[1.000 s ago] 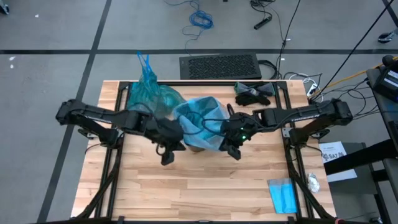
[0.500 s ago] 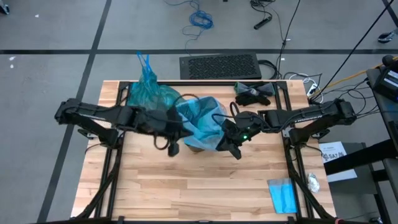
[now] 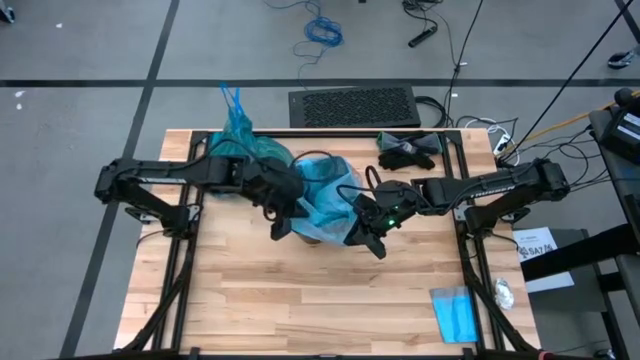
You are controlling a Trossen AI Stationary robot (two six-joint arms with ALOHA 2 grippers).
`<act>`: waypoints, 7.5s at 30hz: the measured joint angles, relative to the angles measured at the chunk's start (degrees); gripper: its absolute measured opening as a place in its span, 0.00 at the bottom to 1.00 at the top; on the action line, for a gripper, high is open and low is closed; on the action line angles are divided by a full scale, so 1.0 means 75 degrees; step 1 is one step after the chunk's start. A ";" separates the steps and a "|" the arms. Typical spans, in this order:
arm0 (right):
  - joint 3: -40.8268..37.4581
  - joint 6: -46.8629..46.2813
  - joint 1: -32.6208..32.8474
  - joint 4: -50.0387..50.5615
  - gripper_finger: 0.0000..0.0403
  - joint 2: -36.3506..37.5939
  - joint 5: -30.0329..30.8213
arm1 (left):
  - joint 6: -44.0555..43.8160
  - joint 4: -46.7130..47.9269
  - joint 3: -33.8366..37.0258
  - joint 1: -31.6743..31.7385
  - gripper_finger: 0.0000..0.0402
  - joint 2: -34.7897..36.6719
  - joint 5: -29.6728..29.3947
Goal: Place trash/remove bag and relplace
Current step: Put the new blue trash bag in the black trash bin
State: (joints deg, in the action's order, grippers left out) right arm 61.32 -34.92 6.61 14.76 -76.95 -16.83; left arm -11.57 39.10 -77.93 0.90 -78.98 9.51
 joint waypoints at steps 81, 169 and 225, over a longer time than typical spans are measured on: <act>-0.2518 -0.0816 -0.2087 -0.0405 0.00 0.2381 0.1988 | -0.1405 -0.1534 0.2878 0.0251 0.00 0.0642 -0.2044; -0.2521 0.0164 0.1119 -0.2385 0.00 0.1585 0.5710 | -0.2011 -0.1979 0.3281 -0.0757 0.00 0.0825 -0.4903; -0.2244 -0.0326 0.0810 -0.2854 0.00 0.0274 0.4602 | -0.2414 -0.1587 0.2952 -0.1972 0.00 -0.0390 -0.4530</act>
State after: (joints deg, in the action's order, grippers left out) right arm 44.49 -37.36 12.69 -6.64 -74.89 17.69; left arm -29.68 27.20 -55.79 -13.88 -81.91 -24.47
